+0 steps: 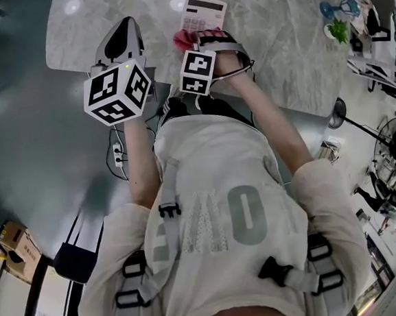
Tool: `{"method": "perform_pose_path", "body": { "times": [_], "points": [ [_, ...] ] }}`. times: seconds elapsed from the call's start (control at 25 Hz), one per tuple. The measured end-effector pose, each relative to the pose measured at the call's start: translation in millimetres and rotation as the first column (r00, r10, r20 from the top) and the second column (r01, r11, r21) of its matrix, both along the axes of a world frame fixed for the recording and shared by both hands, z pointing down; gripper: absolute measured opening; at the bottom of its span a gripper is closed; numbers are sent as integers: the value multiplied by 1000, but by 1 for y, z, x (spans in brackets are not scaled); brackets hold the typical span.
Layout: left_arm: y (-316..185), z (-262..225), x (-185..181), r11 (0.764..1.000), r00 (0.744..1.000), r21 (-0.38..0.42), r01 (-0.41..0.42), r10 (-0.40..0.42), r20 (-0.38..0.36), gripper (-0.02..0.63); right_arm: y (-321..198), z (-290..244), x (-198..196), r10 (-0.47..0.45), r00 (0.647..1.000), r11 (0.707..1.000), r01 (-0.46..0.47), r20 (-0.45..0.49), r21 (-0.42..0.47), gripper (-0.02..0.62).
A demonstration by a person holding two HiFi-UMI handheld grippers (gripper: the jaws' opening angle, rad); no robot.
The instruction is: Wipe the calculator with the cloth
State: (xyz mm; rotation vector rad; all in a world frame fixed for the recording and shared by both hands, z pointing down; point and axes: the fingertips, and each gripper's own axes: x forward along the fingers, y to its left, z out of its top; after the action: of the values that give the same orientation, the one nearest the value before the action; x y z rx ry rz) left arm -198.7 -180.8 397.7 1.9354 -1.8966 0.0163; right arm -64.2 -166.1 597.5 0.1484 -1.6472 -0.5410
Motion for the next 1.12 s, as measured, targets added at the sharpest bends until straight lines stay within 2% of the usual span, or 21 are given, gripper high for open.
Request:
{"method": "perform_pose_path", "body": {
  "times": [0.32, 0.72, 0.88, 1.12],
  "points": [
    [1, -8, 2, 1000, 1000, 16, -6, 6, 4, 20, 30, 10, 1, -8, 1000, 999, 8, 4, -47, 55],
    [-3, -11, -2, 1000, 1000, 22, -8, 8, 5, 20, 28, 8, 0, 0, 1000, 999, 1, 19, -51, 55],
    [-9, -14, 3, 999, 1000, 29, -24, 24, 6, 20, 11, -11, -4, 19, 998, 1000, -19, 63, -11, 55],
    [-19, -24, 17, 997, 998, 49, -62, 61, 27, 20, -47, -69, -6, 107, 975, 989, -125, 193, 83, 55]
  ]
}}
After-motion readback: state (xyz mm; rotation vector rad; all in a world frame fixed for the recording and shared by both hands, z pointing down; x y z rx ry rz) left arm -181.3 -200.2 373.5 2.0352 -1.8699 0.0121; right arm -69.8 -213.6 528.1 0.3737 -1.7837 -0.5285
